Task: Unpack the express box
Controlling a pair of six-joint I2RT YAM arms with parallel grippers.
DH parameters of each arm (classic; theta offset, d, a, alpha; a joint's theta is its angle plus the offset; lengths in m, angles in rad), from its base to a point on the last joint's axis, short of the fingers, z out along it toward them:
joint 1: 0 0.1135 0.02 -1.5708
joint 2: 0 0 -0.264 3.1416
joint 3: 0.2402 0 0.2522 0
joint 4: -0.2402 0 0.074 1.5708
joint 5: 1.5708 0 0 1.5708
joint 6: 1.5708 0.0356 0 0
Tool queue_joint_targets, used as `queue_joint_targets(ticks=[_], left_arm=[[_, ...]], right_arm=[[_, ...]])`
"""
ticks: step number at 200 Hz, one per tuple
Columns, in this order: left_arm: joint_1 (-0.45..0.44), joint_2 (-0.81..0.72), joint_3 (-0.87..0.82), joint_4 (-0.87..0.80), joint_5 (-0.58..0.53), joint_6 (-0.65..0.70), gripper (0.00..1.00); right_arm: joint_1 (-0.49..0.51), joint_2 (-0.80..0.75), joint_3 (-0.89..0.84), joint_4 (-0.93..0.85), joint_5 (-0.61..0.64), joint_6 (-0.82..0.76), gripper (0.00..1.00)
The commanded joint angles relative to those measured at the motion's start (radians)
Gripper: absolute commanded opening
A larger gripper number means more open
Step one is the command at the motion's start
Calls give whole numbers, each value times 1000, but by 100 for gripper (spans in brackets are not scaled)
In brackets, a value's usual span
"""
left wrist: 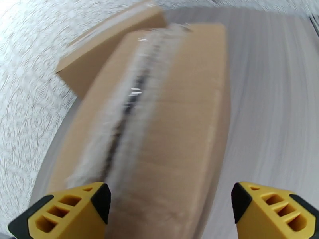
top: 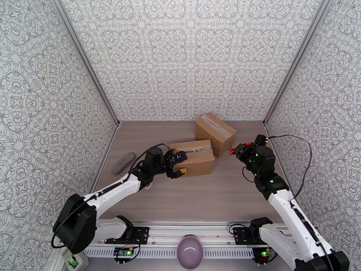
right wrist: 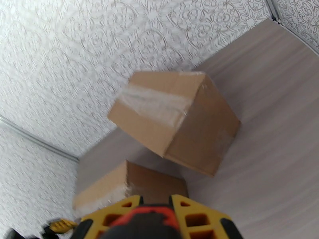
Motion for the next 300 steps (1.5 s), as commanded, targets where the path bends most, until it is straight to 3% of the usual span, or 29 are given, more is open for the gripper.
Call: queue_joint_targets(ticks=[1,40,61,87,116,176,238,300], left_arm=[[45,-18,136,-35,-1,-157,88],[126,130,348,-124,-23,-343,88],[169,251,468,-195,27,-431,88],[199,386,570,-265,133,-527,84],[195,408,529,-248,189,-538,84],[205,283,309,-189,309,-596,84],[199,4,65,-236,245,-669,84],[70,-177,-55,-285,105,-756,83]], right_arm=[[97,-2,50,-207,53,-120,0],[318,123,85,-238,196,-147,0],[406,243,138,-224,261,-168,0],[423,372,179,-141,270,-163,0],[425,514,293,-147,288,-192,0],[425,742,555,-205,307,-317,0],[424,951,805,-205,207,-427,0],[425,1090,1004,-209,122,-521,0]])
